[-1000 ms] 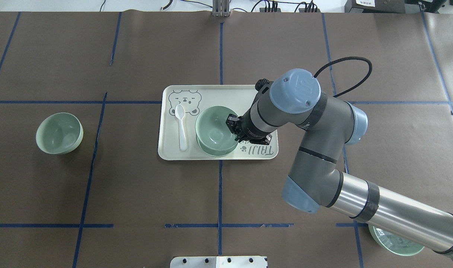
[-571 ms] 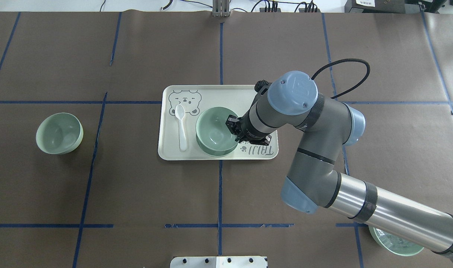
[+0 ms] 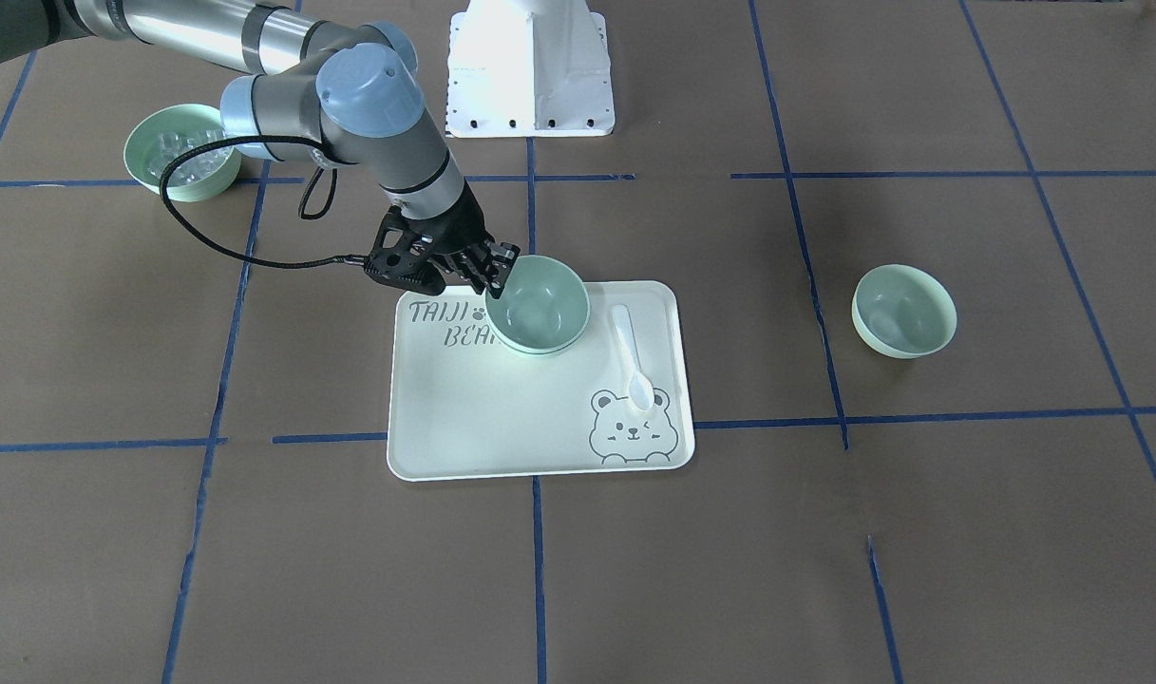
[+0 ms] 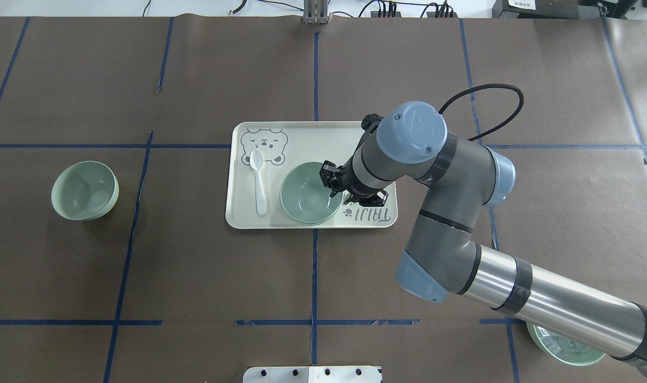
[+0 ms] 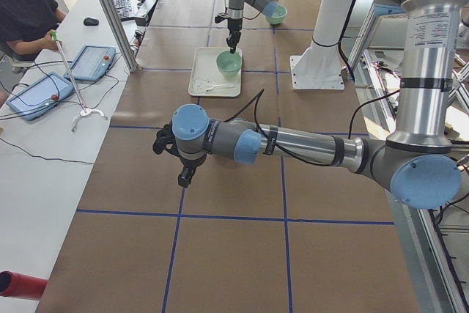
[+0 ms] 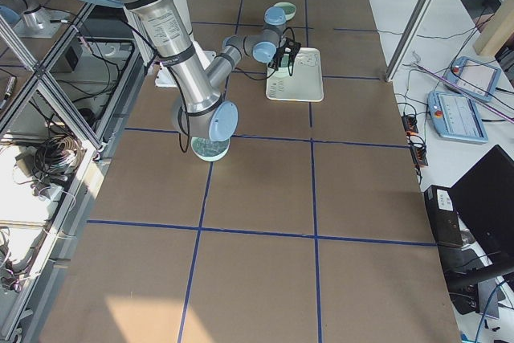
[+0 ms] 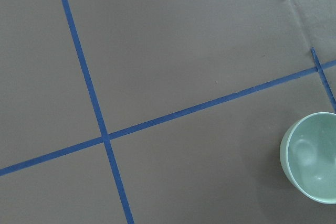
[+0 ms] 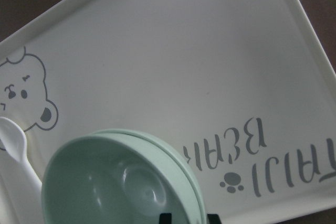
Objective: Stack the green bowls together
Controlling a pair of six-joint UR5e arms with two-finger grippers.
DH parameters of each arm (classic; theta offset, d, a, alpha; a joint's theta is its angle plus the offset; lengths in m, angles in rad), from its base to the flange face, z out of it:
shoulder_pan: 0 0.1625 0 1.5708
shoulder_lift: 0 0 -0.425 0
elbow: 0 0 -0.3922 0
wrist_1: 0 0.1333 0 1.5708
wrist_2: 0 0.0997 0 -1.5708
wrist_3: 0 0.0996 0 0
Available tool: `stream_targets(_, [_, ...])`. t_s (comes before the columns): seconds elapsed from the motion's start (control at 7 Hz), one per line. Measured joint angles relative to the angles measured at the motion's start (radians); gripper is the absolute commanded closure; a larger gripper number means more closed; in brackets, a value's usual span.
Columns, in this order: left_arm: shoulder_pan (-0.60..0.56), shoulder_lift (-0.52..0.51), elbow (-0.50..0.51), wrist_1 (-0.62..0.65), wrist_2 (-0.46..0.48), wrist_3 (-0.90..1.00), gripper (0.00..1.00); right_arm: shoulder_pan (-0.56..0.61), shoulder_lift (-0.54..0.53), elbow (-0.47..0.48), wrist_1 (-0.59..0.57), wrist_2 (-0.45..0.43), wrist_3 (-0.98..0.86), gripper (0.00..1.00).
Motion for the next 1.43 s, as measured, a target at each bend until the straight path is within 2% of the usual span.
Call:
stream_targets(0.29, [0.051,-0.003,0.003,-0.003,-0.026,-0.044,0.0,0.044,-0.001,0.019,0.002,0.027,-0.004,0.0])
stream_targets(0.57, [0.18,-0.012,0.004,-0.108,-0.006,-0.313,0.0,0.191,-0.1,0.106,0.005,0.179,-0.056,0.0])
stream_targets(0.71, [0.263,-0.013,0.006,-0.176,0.041,-0.479,0.0,0.265,-0.174,0.144,0.007,0.252,-0.142,0.0])
stream_targets(0.86, [0.349,-0.013,0.011,-0.236,0.111,-0.616,0.0,0.31,-0.234,0.161,0.01,0.289,-0.232,0.0])
stream_targets(1.14, [0.485,-0.021,0.032,-0.31,0.224,-0.764,0.06,0.335,-0.279,0.163,0.014,0.305,-0.317,0.0])
stream_targets(1.29, [0.522,-0.029,0.047,-0.322,0.241,-0.783,0.25,0.337,-0.283,0.163,0.014,0.306,-0.326,0.0])
stream_targets(1.43, [0.55,-0.035,0.065,-0.333,0.248,-0.79,0.62,0.337,-0.284,0.163,0.014,0.304,-0.329,0.0])
